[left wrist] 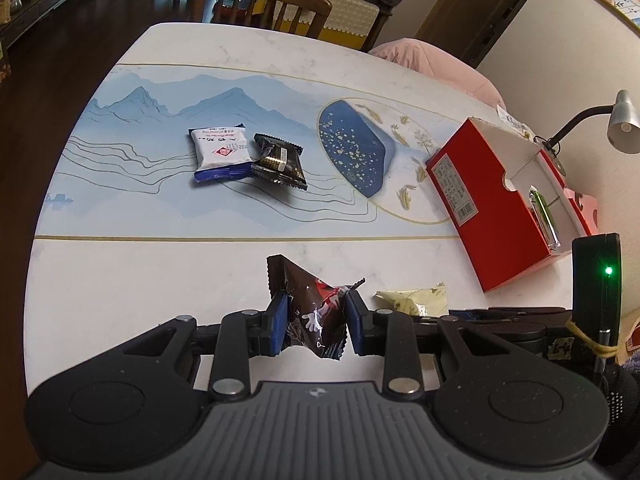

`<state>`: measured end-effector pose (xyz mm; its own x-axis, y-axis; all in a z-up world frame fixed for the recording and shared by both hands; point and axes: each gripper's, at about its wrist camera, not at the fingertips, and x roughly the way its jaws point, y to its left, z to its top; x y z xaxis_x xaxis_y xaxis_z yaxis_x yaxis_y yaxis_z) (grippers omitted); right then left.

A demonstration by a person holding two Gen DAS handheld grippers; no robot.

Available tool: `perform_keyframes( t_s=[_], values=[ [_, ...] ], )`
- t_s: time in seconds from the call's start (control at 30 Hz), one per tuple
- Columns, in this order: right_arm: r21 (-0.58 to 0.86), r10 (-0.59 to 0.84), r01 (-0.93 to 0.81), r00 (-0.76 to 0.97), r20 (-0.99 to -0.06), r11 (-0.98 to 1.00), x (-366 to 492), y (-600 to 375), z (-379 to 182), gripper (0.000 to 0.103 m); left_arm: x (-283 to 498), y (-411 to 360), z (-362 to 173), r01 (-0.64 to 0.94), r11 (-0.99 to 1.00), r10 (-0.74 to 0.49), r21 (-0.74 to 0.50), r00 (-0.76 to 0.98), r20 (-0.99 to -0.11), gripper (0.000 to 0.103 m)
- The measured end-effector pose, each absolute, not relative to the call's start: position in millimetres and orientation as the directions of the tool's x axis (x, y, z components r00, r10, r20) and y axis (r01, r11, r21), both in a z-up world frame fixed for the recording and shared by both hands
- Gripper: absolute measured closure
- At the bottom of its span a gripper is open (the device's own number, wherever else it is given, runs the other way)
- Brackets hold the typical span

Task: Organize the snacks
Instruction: 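Lift both held snacks and carry them toward the red box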

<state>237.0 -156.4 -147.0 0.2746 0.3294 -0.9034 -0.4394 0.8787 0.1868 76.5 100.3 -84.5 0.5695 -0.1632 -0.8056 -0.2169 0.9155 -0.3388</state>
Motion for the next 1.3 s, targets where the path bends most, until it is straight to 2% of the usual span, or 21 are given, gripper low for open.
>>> perform_keyframes(
  t_s=[0.17,0.3,0.47,0.97,1.3],
  values=[
    [0.19,0.343,-0.452,0.284,-0.896,0.872,235.0,-157.3,-144.2,0.057,77.1,101.0,-86.6,-0.217,0.914,-0.169,-0.342,0.565,-0.808,0.073],
    [0.184,0.353,-0.473,0.297,-0.887,0.862,232.9,-160.7,-136.9,0.066,80.1,98.8,-87.3,-0.209,0.914,-0.177,-0.347,0.564,-0.807,0.073],
    [0.193,0.375,-0.475,0.324,-0.869,0.859,234.0,-174.4,-125.8,0.07,86.9,91.7,-85.1,-0.188,0.919,-0.187,-0.348,0.568,-0.802,0.073],
    [0.269,0.461,-0.44,0.421,-0.781,0.857,261.9,-241.6,-61.9,0.072,120.0,42.0,-50.7,-0.084,0.937,-0.226,-0.34,0.598,-0.769,0.073],
    [0.263,0.454,-0.41,0.492,-0.743,0.873,299.3,-302.7,-31.7,0.072,165.0,-15.9,-21.1,0.004,0.945,-0.26,-0.327,0.614,-0.745,0.073]
  ],
)
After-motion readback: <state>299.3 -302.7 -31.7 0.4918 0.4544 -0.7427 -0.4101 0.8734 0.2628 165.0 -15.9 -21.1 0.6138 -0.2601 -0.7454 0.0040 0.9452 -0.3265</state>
